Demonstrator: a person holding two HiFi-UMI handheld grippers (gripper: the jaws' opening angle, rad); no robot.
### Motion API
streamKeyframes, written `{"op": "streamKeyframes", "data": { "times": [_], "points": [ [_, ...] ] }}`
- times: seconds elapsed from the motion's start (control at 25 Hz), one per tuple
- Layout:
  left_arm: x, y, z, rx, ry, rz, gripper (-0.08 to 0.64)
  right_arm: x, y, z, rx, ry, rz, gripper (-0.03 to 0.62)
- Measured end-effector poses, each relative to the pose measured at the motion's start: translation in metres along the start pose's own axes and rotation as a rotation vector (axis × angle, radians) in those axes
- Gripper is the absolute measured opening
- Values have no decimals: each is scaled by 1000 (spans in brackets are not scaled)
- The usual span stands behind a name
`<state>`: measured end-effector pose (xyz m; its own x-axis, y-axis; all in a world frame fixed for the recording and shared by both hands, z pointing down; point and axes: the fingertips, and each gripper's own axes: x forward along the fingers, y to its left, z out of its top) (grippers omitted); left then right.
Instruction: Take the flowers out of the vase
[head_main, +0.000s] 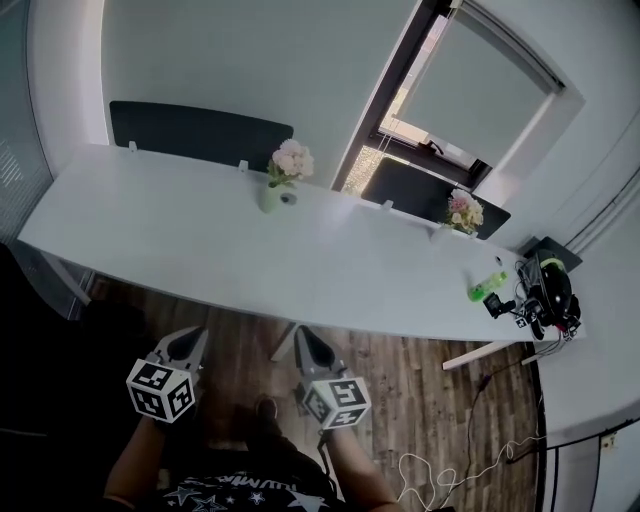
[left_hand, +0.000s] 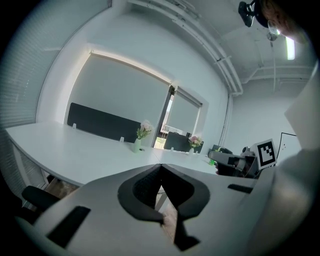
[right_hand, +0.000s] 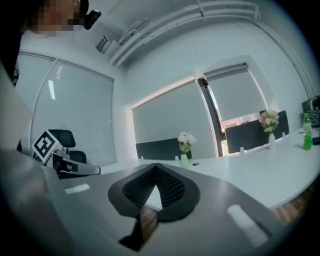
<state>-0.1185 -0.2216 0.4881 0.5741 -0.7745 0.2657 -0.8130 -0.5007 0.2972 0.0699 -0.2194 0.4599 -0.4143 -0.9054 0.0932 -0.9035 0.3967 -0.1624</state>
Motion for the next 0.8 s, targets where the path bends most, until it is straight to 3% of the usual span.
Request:
{"op": "streamKeyframes", "data": {
  "times": [0.56,0.8],
  "points": [
    [108,-6,42,22,-21,50,8,77,-95,27,24,-7,95,2],
    [150,-15,49,-40,-33,63,8,94,-124,29,16,14,124,2]
  ]
}}
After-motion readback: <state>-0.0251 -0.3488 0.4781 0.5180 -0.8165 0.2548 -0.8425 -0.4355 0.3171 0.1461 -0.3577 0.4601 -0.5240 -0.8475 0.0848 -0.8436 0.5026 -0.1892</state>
